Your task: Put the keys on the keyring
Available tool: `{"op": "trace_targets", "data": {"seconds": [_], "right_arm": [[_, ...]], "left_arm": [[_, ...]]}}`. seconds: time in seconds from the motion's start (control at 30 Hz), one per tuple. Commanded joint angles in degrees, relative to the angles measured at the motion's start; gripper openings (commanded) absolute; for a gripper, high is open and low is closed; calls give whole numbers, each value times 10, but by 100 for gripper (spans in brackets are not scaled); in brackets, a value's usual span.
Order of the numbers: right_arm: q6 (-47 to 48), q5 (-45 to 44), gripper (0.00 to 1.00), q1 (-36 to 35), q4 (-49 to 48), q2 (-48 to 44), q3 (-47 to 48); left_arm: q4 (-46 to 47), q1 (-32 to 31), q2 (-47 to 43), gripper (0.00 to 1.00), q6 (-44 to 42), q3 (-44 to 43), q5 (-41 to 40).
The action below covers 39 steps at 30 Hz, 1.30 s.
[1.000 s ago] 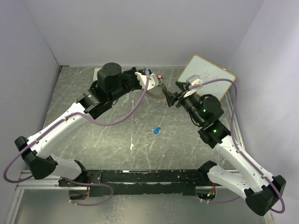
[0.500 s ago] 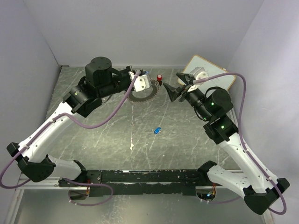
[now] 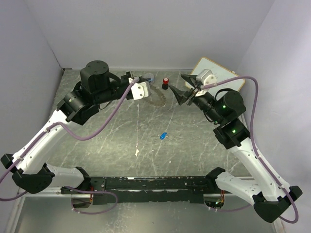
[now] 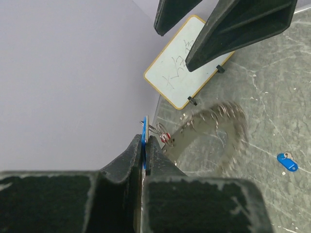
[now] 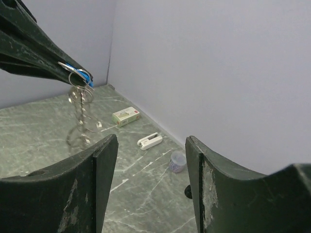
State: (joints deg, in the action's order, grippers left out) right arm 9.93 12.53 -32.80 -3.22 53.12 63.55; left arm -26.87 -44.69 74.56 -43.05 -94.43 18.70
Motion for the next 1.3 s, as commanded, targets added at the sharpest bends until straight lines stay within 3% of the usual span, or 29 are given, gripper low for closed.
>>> {"op": "trace_targets", "data": {"seconds": [0.0, 0.73, 0.87, 1.27], "right_arm": [[30, 16, 58, 2, -13, -4, 2], [33, 117, 55, 2, -40, 31, 13], [35, 131, 43, 2, -51, 38, 15], [39, 160, 41, 2, -52, 42, 19]], "left_arm": [[14, 4, -22, 7, 1, -7, 26], [6, 4, -36, 7, -5, 4, 41], [1, 4, -32, 7, -8, 1, 45], [-4, 4, -27, 7, -9, 1, 56]]}}
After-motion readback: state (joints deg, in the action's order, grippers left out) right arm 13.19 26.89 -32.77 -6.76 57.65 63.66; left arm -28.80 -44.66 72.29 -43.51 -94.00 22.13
